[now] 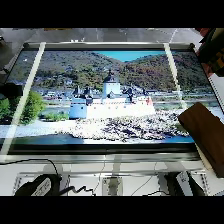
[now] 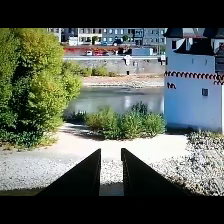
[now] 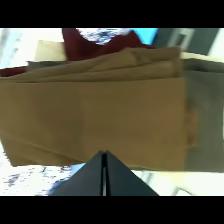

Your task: Fold the clothes and pants, and hang the long-sleeved shirts on hangers.

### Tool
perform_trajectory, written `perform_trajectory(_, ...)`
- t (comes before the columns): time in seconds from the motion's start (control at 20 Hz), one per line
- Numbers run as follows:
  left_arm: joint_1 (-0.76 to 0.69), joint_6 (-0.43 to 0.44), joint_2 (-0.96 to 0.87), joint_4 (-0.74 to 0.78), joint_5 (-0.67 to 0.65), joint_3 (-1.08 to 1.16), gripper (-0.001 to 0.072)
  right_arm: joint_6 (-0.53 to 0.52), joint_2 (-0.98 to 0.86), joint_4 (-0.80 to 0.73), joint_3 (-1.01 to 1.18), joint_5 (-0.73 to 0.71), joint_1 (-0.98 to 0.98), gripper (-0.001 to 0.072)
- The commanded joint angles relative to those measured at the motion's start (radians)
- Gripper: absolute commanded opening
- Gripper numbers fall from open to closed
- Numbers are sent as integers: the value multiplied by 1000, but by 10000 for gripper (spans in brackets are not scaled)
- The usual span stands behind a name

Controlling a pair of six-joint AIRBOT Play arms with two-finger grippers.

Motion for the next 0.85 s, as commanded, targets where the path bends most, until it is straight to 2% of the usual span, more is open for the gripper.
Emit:
perform_trajectory(0.0,0,0,0,0,0,1,151,-49,2,89,0,-69,104,13)
perform_trajectory(0.15,0,0,0,0,0,1,151,-139,2,85,0,-125,344,12)
perform_trajectory(0.35,0,0,0,0,0,1,151,-167,2,-18,0,-237,735,12)
perform_trajectory(0.5,0,0,0,0,0,1,151,-240,-13,-67,-1,-310,976,12)
perform_trajectory(0.65,0,0,0,0,0,1,151,-269,-69,-189,-3,-332,1114,12)
perform_trajectory(0.8,0,0,0,0,0,1,151,-268,-142,-161,-3,-322,1123,13)
